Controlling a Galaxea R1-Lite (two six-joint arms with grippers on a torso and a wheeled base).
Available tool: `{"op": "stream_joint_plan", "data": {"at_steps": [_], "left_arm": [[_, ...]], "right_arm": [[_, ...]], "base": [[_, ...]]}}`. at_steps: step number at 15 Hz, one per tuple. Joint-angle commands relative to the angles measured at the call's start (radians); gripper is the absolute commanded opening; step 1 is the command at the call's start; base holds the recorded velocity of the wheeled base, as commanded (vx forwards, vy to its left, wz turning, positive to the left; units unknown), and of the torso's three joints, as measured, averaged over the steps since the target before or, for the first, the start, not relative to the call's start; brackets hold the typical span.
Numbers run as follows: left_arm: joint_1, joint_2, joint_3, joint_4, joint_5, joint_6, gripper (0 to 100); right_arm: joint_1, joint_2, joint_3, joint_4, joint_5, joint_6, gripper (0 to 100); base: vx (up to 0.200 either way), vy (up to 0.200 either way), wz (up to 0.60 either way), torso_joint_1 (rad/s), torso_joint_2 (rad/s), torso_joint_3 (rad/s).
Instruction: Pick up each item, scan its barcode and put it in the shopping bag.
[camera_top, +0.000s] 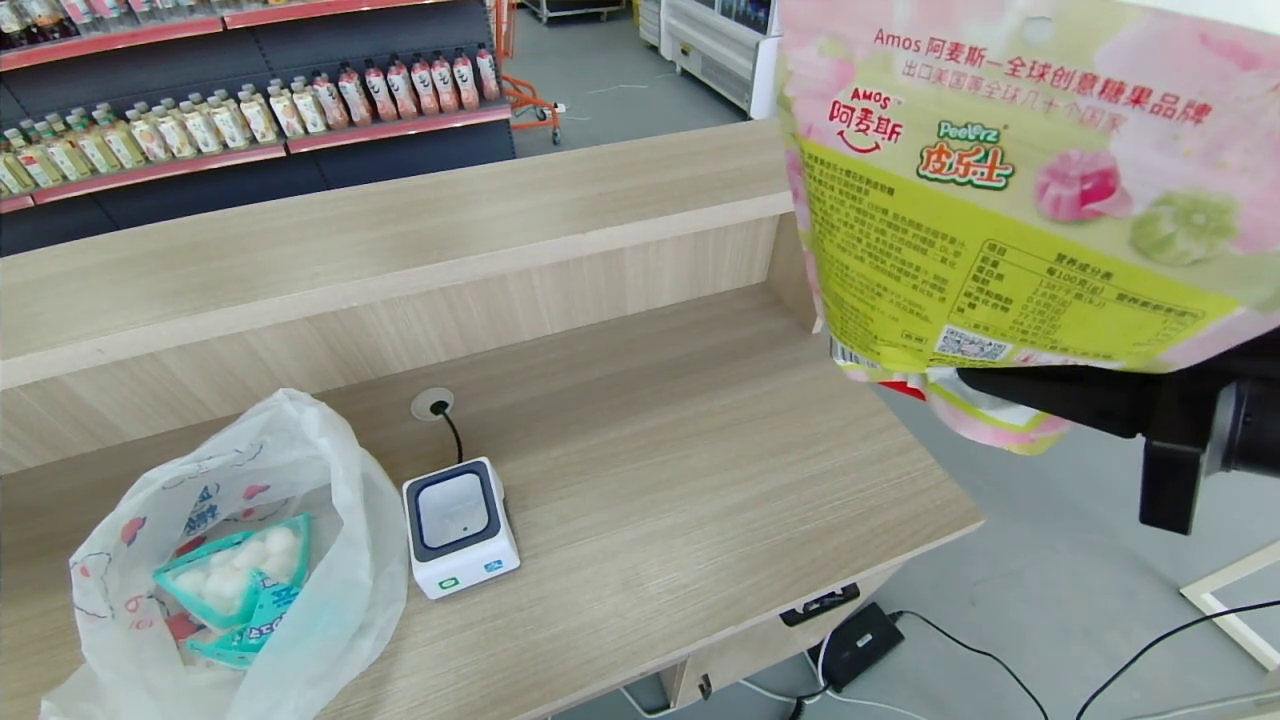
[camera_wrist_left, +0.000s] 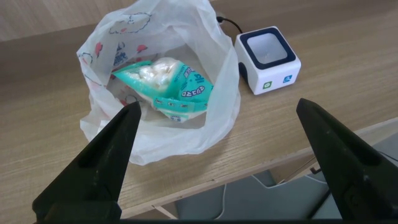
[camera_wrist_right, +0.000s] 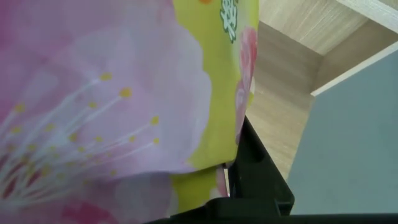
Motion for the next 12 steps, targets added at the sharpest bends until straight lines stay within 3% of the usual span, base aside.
{"op": "stream_joint_plan", "data": {"at_steps": [1,6,12], "left_arm": [[0.0,0.0,0.0,0.0,0.0,0.0,100],[0.0,0.0,0.0,0.0,0.0,0.0,100],[0.0,0.0,0.0,0.0,0.0,0.0,100]], "right_arm": [[-0.008,-0.002,-0.003,0.012,0.0,-0.012,0],[-0.013,-0.007,0.006,0.026,0.003,-0.05,0],[-0.019,0.013,0.018,0.029,0.023,-0.158,0]], "base": [[0.0,0.0,0.0,0.0,0.0,0.0],[0.0,0.0,0.0,0.0,0.0,0.0],[0.0,0.0,0.6,0.002,0.0,0.001]]}}
